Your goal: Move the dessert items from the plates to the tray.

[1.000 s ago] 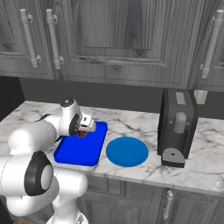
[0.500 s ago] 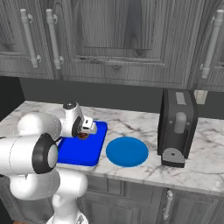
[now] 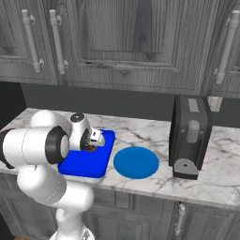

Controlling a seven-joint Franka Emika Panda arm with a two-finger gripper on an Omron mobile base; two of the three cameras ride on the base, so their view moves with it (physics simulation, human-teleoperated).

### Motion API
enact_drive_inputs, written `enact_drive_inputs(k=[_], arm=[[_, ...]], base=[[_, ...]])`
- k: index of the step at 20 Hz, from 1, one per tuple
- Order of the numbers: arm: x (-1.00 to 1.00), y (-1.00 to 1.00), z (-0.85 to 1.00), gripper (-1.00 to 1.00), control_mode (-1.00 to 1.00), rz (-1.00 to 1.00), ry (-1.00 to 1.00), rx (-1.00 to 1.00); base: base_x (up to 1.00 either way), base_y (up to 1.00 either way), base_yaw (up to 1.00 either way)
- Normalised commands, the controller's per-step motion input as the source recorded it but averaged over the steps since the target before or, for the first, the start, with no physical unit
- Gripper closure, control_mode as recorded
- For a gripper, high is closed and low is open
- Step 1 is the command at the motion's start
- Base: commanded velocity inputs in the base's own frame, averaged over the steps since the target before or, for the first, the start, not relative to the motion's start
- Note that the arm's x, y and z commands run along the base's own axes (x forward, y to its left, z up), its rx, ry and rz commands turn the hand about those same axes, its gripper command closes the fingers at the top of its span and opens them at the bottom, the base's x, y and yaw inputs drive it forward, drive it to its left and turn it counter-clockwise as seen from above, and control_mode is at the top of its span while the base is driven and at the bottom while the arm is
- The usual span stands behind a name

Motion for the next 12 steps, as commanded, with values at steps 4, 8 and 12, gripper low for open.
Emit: enact_drive_inputs(k=[4, 8, 12], arm=[[0.00, 0.00, 0.00, 1.00, -1.00, 0.00, 0.00, 0.00], [0.00, 0.00, 0.00, -1.00, -1.00, 0.00, 0.00, 0.00], [0.00, 0.00, 0.00, -1.00, -1.00, 0.00, 0.00, 0.00]], base=[[0.00, 0.00, 0.00], [0.00, 0.00, 0.00], [0.00, 0.00, 0.00]])
